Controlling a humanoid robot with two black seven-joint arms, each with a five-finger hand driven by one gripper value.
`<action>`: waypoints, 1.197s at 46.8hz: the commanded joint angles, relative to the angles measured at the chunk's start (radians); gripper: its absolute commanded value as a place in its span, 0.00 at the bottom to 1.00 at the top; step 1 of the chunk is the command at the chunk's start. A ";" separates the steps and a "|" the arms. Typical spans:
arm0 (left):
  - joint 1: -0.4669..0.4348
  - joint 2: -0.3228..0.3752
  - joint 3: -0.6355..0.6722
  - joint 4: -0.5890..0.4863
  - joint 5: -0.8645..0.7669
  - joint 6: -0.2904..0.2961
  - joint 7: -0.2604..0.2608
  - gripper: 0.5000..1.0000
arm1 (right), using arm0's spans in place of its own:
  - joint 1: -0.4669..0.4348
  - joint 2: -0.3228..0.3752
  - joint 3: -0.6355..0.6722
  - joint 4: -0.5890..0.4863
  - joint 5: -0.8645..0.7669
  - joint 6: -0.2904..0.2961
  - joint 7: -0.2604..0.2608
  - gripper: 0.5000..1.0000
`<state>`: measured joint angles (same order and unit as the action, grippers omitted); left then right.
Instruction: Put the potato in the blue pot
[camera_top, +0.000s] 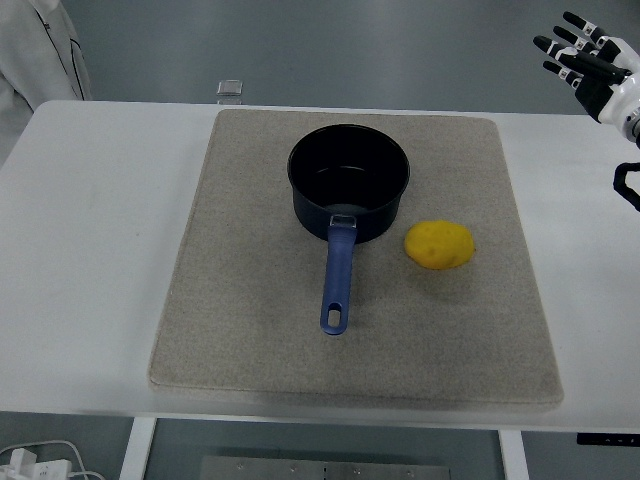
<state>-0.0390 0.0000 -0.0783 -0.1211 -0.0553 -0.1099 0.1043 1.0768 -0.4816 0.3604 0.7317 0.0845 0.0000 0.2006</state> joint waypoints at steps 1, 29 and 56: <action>-0.001 0.000 0.000 0.000 0.000 -0.001 0.002 1.00 | -0.002 0.000 0.000 0.000 0.000 0.000 0.000 0.86; 0.005 0.000 -0.005 -0.002 0.002 0.001 -0.002 1.00 | -0.002 0.003 -0.001 -0.001 0.000 0.000 -0.001 0.86; 0.007 0.000 -0.003 0.000 0.002 0.001 -0.003 1.00 | -0.002 0.001 -0.001 0.000 0.001 -0.015 0.000 0.86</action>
<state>-0.0322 0.0000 -0.0808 -0.1226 -0.0537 -0.1089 0.1013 1.0753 -0.4788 0.3589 0.7317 0.0848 -0.0153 0.2004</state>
